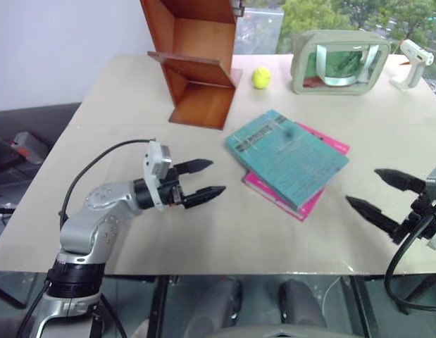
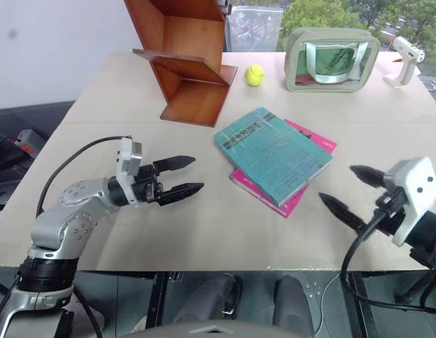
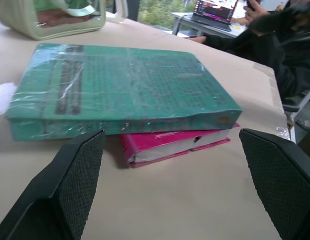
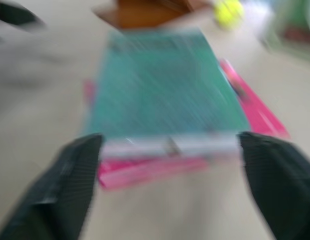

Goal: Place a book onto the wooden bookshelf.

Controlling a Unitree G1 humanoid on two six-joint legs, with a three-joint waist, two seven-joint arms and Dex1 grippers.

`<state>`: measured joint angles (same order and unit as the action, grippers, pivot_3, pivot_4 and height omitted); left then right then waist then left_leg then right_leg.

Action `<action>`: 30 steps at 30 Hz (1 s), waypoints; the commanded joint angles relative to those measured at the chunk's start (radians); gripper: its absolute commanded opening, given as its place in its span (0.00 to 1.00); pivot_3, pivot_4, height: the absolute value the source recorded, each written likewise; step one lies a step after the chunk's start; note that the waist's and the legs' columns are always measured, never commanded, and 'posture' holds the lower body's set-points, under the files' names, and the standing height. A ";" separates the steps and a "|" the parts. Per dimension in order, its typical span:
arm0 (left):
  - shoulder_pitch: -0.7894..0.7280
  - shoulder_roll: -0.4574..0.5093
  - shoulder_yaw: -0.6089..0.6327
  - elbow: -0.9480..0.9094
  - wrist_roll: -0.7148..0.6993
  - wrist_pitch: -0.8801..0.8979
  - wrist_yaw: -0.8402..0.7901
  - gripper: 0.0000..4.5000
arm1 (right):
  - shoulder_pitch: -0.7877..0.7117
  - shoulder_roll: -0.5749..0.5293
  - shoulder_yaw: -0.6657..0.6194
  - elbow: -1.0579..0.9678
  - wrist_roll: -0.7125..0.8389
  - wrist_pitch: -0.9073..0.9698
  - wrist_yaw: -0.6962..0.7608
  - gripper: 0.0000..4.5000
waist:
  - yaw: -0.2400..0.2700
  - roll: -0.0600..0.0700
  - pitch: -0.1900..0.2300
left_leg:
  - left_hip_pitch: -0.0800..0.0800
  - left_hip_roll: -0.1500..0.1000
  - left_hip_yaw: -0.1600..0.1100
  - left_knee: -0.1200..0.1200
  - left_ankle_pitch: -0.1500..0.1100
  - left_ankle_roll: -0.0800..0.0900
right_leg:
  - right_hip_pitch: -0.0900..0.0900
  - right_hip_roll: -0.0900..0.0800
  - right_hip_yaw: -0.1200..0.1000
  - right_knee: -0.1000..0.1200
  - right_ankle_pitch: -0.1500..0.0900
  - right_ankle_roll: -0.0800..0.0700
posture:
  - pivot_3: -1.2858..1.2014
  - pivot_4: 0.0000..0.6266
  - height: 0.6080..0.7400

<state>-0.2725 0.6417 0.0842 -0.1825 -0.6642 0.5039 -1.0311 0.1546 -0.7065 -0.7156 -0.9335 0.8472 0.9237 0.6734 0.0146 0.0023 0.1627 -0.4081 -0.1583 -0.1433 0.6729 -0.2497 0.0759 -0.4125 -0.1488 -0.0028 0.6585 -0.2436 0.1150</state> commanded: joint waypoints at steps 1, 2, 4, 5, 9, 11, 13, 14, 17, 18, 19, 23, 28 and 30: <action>-0.035 0.011 0.003 0.027 0.002 0.012 -0.017 1.00 | -0.053 -0.045 0.021 -0.067 0.131 -0.004 -0.096 0.99 | 0.001 0.000 0.000 | 0.000 0.000 0.000 0.000 0.000 0.000 | 0.000 0.000 0.000 0.000 0.000 0.000 | 0.52 0.24 0.97; -0.041 0.014 0.001 0.036 0.004 0.014 -0.021 1.00 | -0.072 -0.060 0.036 -0.072 0.151 -0.008 -0.116 0.99 | 0.001 -0.001 0.000 | 0.000 0.000 0.000 0.000 0.000 0.000 | 0.000 0.000 0.000 0.000 0.000 0.000 | 0.52 0.24 0.97; -0.051 0.015 0.001 0.050 0.006 0.019 -0.025 1.00 | -0.111 -0.087 0.069 -0.076 0.179 -0.020 -0.157 0.99 | 0.001 -0.001 0.000 | -0.001 -0.001 0.000 0.000 0.001 -0.001 | 0.000 0.000 0.000 -0.001 0.000 0.000 | 0.52 0.24 0.97; -0.055 0.015 0.000 0.056 0.008 0.018 -0.028 1.00 | -0.129 -0.102 0.089 -0.077 0.188 -0.025 -0.171 0.99 | 0.001 -0.001 0.000 | -0.001 -0.001 0.000 0.000 0.000 -0.001 | 0.000 -0.001 0.000 -0.001 0.000 0.000 | 0.52 0.24 0.97; -0.063 0.015 -0.002 0.070 0.019 0.010 -0.034 1.00 | -0.172 -0.130 0.163 -0.062 0.188 -0.047 -0.215 0.99 | 0.000 -0.001 0.000 | -0.002 -0.001 0.000 -0.001 0.000 0.000 | 0.000 -0.001 0.000 -0.002 0.000 0.000 | 0.52 0.24 0.97; -0.063 0.016 -0.002 0.071 0.022 0.009 -0.035 1.00 | -0.181 -0.136 0.200 -0.056 0.165 -0.064 -0.220 0.99 | 0.000 -0.001 0.000 | -0.003 -0.001 0.000 -0.002 0.000 0.000 | -0.001 -0.001 0.000 -0.003 0.000 0.000 | 0.52 0.24 0.97; -0.059 0.018 0.002 0.070 0.021 0.012 -0.034 1.00 | -0.187 -0.139 0.226 -0.052 0.156 -0.080 -0.224 0.99 | 0.000 -0.001 0.000 | -0.003 -0.001 0.000 -0.002 0.000 0.000 | -0.001 -0.001 -0.001 -0.003 0.000 0.000 | 0.52 0.24 0.97; -0.056 0.021 0.004 0.068 0.013 0.028 -0.034 1.00 | -0.191 -0.142 0.239 -0.053 0.147 -0.088 -0.224 0.99 | 0.000 -0.001 0.000 | -0.003 -0.001 0.000 -0.002 0.000 0.000 | -0.001 -0.001 -0.001 -0.003 0.000 0.000 | 0.52 0.24 0.97; -0.048 0.022 0.025 0.053 -0.030 0.104 -0.008 1.00 | -0.187 -0.157 0.270 -0.059 0.128 -0.114 -0.207 0.99 | 0.000 -0.001 0.000 | -0.003 -0.001 0.000 -0.002 0.000 0.000 | -0.001 -0.001 -0.001 -0.003 0.000 0.000 | 0.52 0.24 0.97; -0.049 0.019 0.035 0.048 -0.054 0.141 0.007 1.00 | -0.181 -0.164 0.275 -0.062 0.115 -0.126 -0.196 0.99 | 0.000 -0.001 0.000 | -0.003 -0.001 0.000 -0.002 0.000 0.000 | -0.001 -0.001 -0.001 -0.002 0.000 0.000 | 0.52 0.24 0.97; -0.054 0.014 0.049 0.047 -0.088 0.188 0.029 1.00 | -0.174 -0.168 0.275 -0.066 0.103 -0.137 -0.187 0.99 | 0.000 -0.001 0.000 | -0.003 -0.001 0.000 -0.002 0.000 0.000 | -0.001 -0.001 -0.001 -0.003 0.000 0.000 | 0.52 0.24 0.97; -0.131 -0.031 0.115 0.093 -0.276 0.537 0.240 1.00 | -0.159 -0.175 0.281 -0.088 0.057 -0.184 -0.158 0.99 | 0.001 -0.002 0.000 | -0.003 -0.001 0.000 -0.002 0.000 0.000 | -0.001 -0.001 -0.001 -0.002 0.000 0.000 | 0.52 0.24 0.97; -0.292 -0.226 0.249 0.276 -0.391 0.798 0.606 1.00 | -0.134 -0.178 0.289 -0.096 0.023 -0.216 -0.155 0.99 | 0.003 -0.008 0.000 | -0.003 -0.002 -0.002 0.002 0.000 -0.001 | -0.001 0.000 -0.002 0.000 0.000 0.000 | 0.52 0.24 0.97; -0.340 -0.309 0.307 0.344 -0.422 0.836 0.721 1.00 | -0.133 -0.178 0.291 -0.100 0.022 -0.223 -0.163 0.99 | 0.003 -0.009 -0.001 | -0.003 -0.002 -0.002 0.002 0.000 -0.001 | 0.000 -0.001 -0.002 0.000 0.000 0.000 | 0.52 0.24 0.97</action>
<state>-0.5764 0.3723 0.3271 0.1197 -1.0346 1.2902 -0.4197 0.0242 -0.8779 -0.4089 -1.0043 0.8738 0.7334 0.5159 0.0173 -0.0064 0.1620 -0.4114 -0.1605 -0.1452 0.6761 -0.2492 0.0753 -0.4128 -0.1495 -0.0045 0.6591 -0.2434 0.1149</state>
